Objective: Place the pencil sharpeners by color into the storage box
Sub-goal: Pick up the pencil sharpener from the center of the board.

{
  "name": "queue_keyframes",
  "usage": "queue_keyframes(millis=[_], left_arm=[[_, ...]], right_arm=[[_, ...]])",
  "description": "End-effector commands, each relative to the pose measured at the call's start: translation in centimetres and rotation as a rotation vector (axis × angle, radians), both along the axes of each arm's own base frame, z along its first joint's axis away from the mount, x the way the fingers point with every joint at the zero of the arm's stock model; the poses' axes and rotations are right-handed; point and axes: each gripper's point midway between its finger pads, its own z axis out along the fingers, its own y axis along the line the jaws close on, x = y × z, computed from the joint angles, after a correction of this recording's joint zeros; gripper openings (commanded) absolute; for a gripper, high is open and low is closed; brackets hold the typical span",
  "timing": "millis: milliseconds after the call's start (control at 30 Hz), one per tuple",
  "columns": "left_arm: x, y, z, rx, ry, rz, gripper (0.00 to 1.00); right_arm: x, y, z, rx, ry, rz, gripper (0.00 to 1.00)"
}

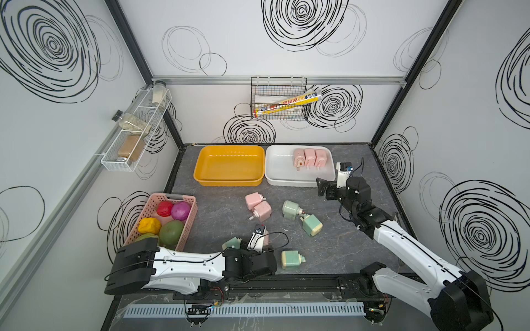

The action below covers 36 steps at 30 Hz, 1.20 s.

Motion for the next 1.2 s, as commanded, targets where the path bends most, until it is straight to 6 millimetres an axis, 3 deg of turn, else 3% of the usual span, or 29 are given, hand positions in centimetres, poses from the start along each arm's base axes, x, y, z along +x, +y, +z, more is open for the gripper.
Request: queue_keyframes(millis=[0, 233, 567, 700, 800, 900, 1067, 1167], left_arm=[[0.6, -0.3, 0.7, -0.024, -0.008, 0.025, 0.79], [1.0, -0.2, 0.4, -0.008, -0.003, 0.043, 0.77], [1.0, -0.4, 0.6, -0.008, -0.007, 0.023, 0.58], [0.9, -1.1, 1.2, -0.007, -0.021, -0.039, 0.49], [0.9, -1.6, 2.1, -0.004, -0.043, -0.092, 0.45], [1.0, -2.1, 3.1, 0.007, -0.051, -0.173, 0.38], [2.4, -1.9, 6.5, -0.008, -0.121, -0.213, 0.00], [3.3, -2.1, 8.8, -0.062, -0.180, -0.232, 0.00]], right_arm=[[0.0, -0.1, 1.2, 0.005, -0.024, -0.004, 1.00], [0.0, -0.1, 1.3, 0.002, -0.025, -0.003, 1.00], [0.0, 0.1, 1.2, -0.004, -0.022, 0.009, 1.00], [-0.3, 1.1, 1.4, -0.018, -0.014, 0.079, 1.00], [-0.8, 2.0, 1.9, -0.017, -0.015, 0.147, 1.00], [-0.9, 1.3, 2.0, -0.009, -0.015, 0.105, 1.00], [-2.5, 2.7, 1.8, 0.004, 0.045, 0.211, 1.00], [-3.7, 3.4, 2.0, 0.006, 0.063, 0.276, 1.00]])
